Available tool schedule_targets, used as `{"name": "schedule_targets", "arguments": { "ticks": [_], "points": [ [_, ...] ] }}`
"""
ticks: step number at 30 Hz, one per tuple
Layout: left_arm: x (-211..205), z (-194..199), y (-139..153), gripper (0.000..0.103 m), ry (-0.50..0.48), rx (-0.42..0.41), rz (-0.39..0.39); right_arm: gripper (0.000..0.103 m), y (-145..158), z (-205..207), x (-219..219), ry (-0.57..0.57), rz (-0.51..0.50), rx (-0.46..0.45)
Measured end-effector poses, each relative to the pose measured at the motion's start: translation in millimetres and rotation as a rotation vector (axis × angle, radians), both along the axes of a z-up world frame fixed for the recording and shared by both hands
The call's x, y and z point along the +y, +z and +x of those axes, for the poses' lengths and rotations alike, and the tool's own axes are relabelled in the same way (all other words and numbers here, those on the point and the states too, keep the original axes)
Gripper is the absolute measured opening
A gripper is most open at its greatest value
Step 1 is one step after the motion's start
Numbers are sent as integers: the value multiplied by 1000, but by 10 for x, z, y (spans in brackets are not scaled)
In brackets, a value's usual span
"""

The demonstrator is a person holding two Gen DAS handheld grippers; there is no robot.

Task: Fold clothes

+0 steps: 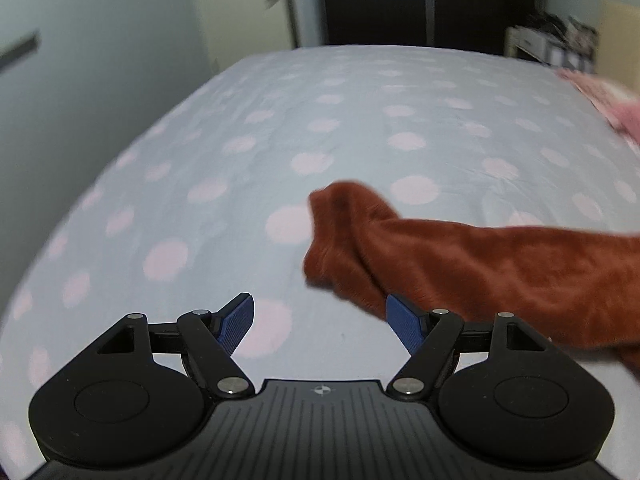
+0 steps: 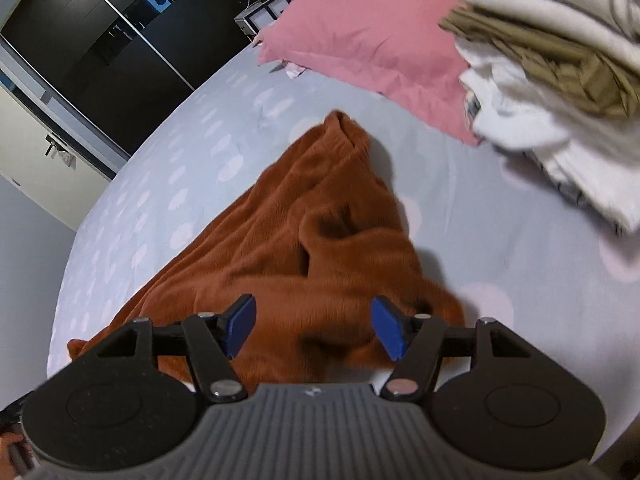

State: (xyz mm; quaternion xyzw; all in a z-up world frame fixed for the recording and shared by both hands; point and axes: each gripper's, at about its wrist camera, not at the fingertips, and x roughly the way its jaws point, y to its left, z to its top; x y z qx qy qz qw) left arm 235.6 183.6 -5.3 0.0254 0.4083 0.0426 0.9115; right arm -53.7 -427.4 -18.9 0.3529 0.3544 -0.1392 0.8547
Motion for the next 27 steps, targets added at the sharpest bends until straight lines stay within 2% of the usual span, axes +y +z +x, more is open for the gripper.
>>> {"name": "schedule_targets", "arguments": {
  "ticks": [4,8,15,18,19,20,21,22,25,27],
  "points": [
    [262,203,-173,72,110,-5,-116,67,-24,94,170,43,-105,11],
    [479,437,-393,72,201,-12,-273,67,-30,238,302,85,-188,10],
    [591,860,-933,72,335,49,-475,67,-63,643,542,178,-316,-6],
    [551,956,-1050,63,345,47,-493,67,-91,777,585,198,-333,0],
    [546,962,-1058,48,350,38,-475,67,-103,815,591,202,-336,5],
    [554,962,-1057,39,352,33,-466,67,-114,845,592,202,-336,9],
    [578,954,-1043,24,351,33,-469,67,-123,871,593,201,-336,13],
    [607,939,-1020,18,353,30,-476,67,-133,897,593,201,-336,17],
    [698,819,-821,12,372,-30,-458,67,-146,952,618,202,-329,19],
    [747,741,-669,11,381,-48,-405,67,-141,965,638,204,-322,16]
  ]
}}
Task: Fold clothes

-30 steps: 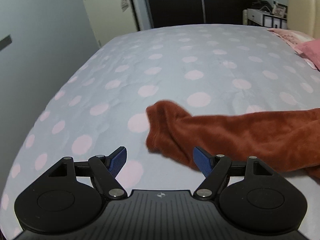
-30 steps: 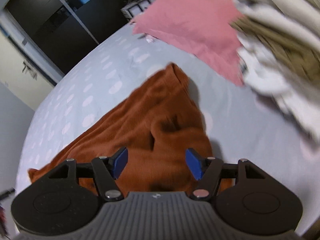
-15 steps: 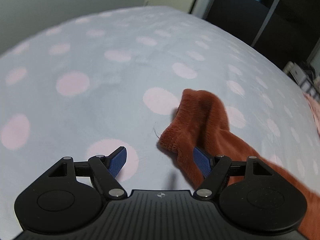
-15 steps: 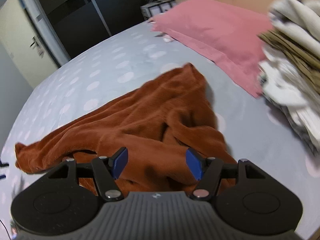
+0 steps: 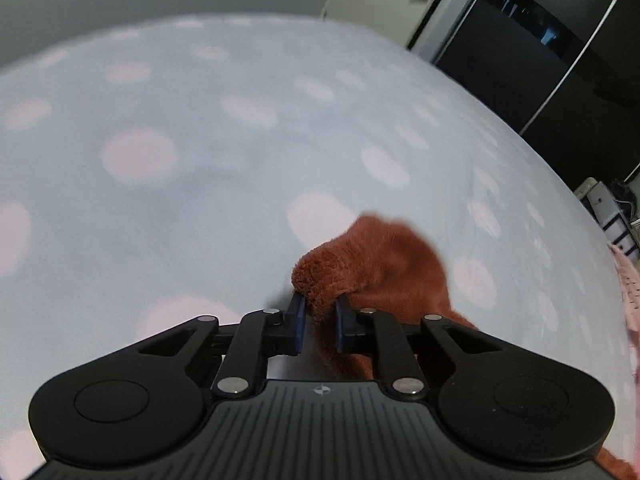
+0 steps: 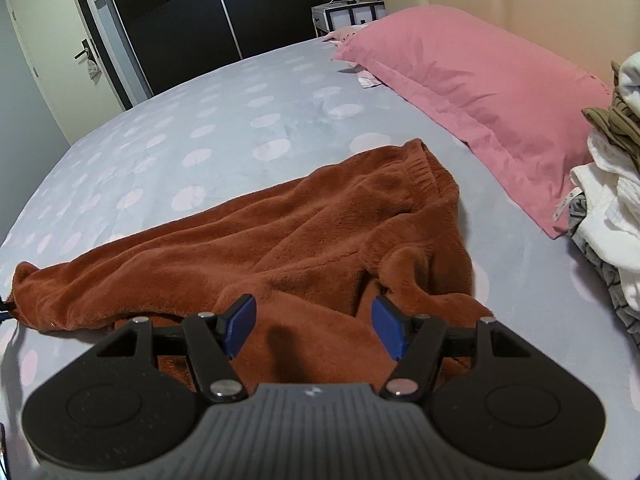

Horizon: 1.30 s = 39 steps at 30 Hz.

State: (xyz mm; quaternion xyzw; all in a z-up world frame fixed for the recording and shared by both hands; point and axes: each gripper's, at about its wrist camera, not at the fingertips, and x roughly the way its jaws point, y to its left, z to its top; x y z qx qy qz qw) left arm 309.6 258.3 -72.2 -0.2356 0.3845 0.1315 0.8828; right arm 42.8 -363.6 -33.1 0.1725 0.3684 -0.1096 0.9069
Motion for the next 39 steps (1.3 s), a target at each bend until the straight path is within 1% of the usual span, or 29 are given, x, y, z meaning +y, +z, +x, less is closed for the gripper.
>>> {"name": "schedule_targets", "arguments": {
  "ticks": [1,3,5,7,8,9,10,14,17,21,24,27,30,32,34,39],
  "points": [
    [32,-28,46,11,1,9,10,67,9,-4,14,2,3,-3],
    [84,-67,71,11,-18,26,-3,67,35,-25,38,6,2,-14],
    [120,-97,90,15,-37,49,-10,67,56,-55,60,11,-9,-23],
    [103,-138,128,28,-28,66,18,67,75,-92,73,14,-27,-29],
    [93,-173,177,32,-15,59,37,67,86,-114,74,13,-36,-32],
    [77,-221,238,44,-8,49,60,67,97,-135,71,13,-44,-36],
    [59,-271,307,51,-9,37,82,67,108,-160,65,14,-51,-40],
    [-86,-445,574,52,-61,6,135,67,135,-247,41,24,-83,-50],
    [-300,-584,742,52,-125,-20,129,67,130,-309,-3,21,-128,-51],
    [-751,-832,871,52,-263,-44,147,67,101,-394,-149,-21,-167,-47],
    [-1161,-1080,904,52,-376,-55,175,67,44,-478,-299,-64,-159,-35],
    [-1557,-1336,861,53,-469,-58,153,67,-51,-557,-422,-89,-153,-5],
    [-1937,-1574,798,53,-552,-63,108,67,-161,-636,-522,-99,-148,27],
    [-2178,-1729,748,55,-596,-72,81,67,-216,-683,-571,-99,-142,40],
    [-2393,-1840,684,59,-628,-81,46,67,-256,-727,-608,-99,-134,48],
    [-2817,-1923,471,63,-659,-79,-59,67,-326,-818,-698,-99,-84,53]
  ]
}}
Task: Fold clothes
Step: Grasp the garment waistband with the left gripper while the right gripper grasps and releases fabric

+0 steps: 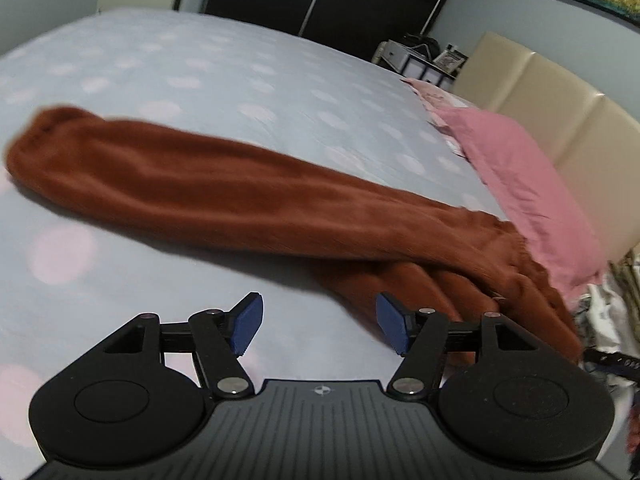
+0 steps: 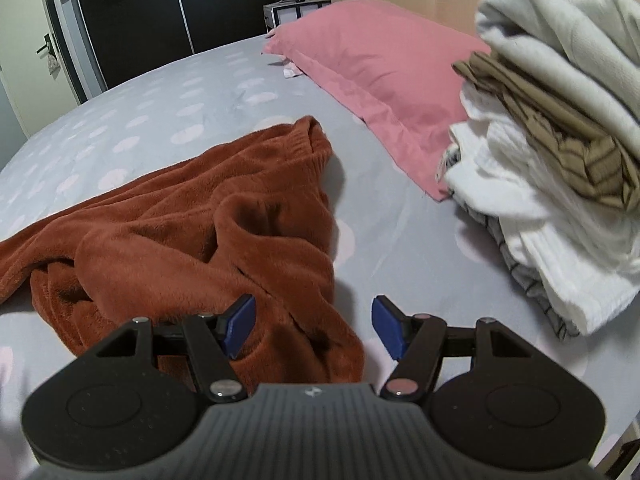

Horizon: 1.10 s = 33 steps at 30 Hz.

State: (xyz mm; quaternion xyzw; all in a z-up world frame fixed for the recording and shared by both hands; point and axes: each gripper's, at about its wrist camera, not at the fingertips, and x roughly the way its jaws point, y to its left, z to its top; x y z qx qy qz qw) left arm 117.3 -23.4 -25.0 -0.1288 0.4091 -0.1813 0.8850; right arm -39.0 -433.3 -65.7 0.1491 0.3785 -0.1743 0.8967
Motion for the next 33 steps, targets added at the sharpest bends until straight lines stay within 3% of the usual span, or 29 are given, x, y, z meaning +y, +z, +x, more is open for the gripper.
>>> {"name": "schedule_targets", "arguments": {
  "ticks": [9,17,22,23,25,27,29,30,31,33],
  "points": [
    [-370,379,-466,67,46,104,-213,67,-40,-10,-132,-39,53,-23],
    [-573,636,-849,67,70,197,-234,67,-21,195,-91,19,14,-68],
    [-566,647,-951,66,77,196,-241,67,-14,484,33,74,-3,-86],
    [-561,645,-949,64,71,191,-243,67,-17,551,85,95,-15,-82],
    [-548,640,-946,39,45,182,-254,67,-36,677,190,139,-31,-69],
    [-535,622,-926,27,11,172,-263,67,-61,762,275,172,-50,-57],
    [-538,577,-857,18,-13,142,-236,54,-93,835,350,178,-107,-16],
    [-540,554,-823,14,-25,126,-223,29,-107,858,366,176,-127,3],
    [-547,527,-780,12,-35,109,-206,13,-116,865,356,173,-128,13],
    [-572,454,-663,11,-48,65,-166,11,-99,840,305,144,-119,8]
  ]
}}
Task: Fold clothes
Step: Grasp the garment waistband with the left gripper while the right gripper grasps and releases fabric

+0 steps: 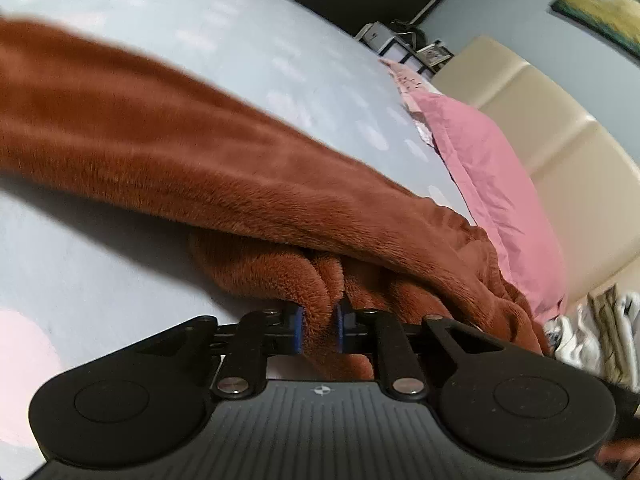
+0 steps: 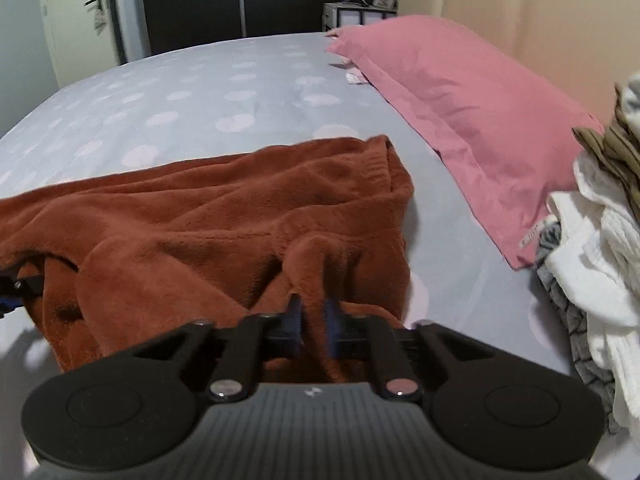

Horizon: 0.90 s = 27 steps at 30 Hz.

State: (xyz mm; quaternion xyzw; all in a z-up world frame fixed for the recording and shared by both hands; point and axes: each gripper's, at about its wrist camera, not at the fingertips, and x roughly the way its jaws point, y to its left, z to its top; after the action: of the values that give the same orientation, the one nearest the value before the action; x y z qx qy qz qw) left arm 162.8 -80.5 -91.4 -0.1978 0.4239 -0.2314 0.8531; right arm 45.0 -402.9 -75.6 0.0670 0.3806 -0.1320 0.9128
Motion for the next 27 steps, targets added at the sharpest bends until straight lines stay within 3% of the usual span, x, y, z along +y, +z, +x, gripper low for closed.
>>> {"name": "schedule_targets", "arguments": {
  "ticks": [8,16,20,24,27],
  "points": [
    [143,-429,631,10,8,-155,85,7,293,-239,-294,-190,-141,-93],
    [725,-998,1306,10,93,-265,200,7,265,-412,-546,-302,-188,-69],
    [1014,-1149,1282,10,144,-230,249,7,194,-464,-611,-335,-202,-36],
    [1097,-1219,1049,10,118,-156,278,7,129,-492,-589,-335,-192,-3],
    [1002,-1302,924,10,78,-177,346,17,149,-518,-514,-332,-166,-2]
  ]
}}
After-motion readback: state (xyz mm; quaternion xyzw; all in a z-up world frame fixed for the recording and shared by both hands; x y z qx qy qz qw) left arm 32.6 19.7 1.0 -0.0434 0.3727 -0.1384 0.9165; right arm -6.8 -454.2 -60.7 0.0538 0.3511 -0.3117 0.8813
